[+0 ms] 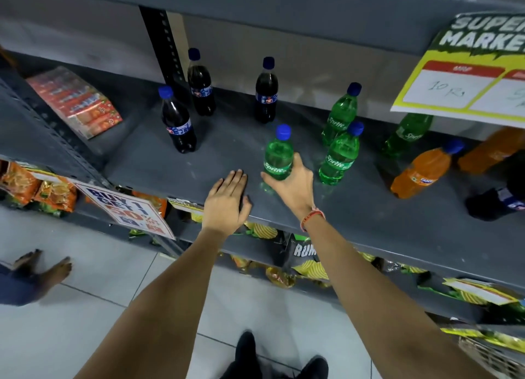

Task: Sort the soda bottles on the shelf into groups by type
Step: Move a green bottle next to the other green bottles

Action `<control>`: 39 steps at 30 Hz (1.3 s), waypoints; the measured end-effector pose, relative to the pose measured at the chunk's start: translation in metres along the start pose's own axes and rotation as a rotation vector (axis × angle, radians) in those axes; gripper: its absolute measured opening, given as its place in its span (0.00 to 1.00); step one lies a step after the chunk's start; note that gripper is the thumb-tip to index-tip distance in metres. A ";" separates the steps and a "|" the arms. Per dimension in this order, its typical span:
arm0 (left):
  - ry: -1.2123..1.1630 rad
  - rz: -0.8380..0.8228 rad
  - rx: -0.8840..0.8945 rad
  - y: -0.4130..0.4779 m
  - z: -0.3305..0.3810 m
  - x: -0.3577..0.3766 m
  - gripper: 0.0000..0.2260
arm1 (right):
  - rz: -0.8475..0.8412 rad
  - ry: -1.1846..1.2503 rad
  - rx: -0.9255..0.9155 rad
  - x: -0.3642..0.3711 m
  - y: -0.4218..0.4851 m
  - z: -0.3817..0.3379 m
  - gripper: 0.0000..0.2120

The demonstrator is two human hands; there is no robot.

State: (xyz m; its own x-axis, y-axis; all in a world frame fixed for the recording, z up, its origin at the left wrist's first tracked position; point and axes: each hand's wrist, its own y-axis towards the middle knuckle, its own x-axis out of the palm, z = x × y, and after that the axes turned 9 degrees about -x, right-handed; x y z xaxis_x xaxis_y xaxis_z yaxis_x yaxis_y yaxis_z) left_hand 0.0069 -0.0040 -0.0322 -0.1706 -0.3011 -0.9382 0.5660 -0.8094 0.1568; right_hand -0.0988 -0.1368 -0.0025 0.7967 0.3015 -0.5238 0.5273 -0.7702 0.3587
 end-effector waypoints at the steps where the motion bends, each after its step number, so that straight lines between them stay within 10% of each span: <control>1: 0.010 0.000 0.008 0.000 0.000 0.000 0.24 | 0.011 -0.007 -0.004 -0.010 -0.007 0.003 0.23; 16: -0.019 -0.084 0.236 -0.006 0.101 0.024 0.26 | 0.270 -0.106 0.124 -0.128 -0.037 0.061 0.25; 27: 0.071 -0.132 0.223 -0.012 0.137 0.051 0.28 | 0.150 -0.120 0.173 -0.163 -0.058 0.081 0.31; 32: 0.104 -0.094 0.223 -0.012 0.137 0.053 0.29 | 0.457 -0.185 0.207 -0.213 -0.093 0.111 0.20; 39: 0.088 -0.071 0.228 -0.011 0.139 0.053 0.31 | 0.699 -0.148 0.536 -0.296 -0.055 0.160 0.41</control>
State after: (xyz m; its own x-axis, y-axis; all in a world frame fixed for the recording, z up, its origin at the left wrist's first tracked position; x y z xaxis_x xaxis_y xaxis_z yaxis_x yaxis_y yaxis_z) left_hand -0.1208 -0.0813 -0.0411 -0.1269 -0.2027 -0.9710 0.3567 -0.9228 0.1460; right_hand -0.4107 -0.2738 0.0086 0.8189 -0.3820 -0.4283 -0.3026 -0.9215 0.2434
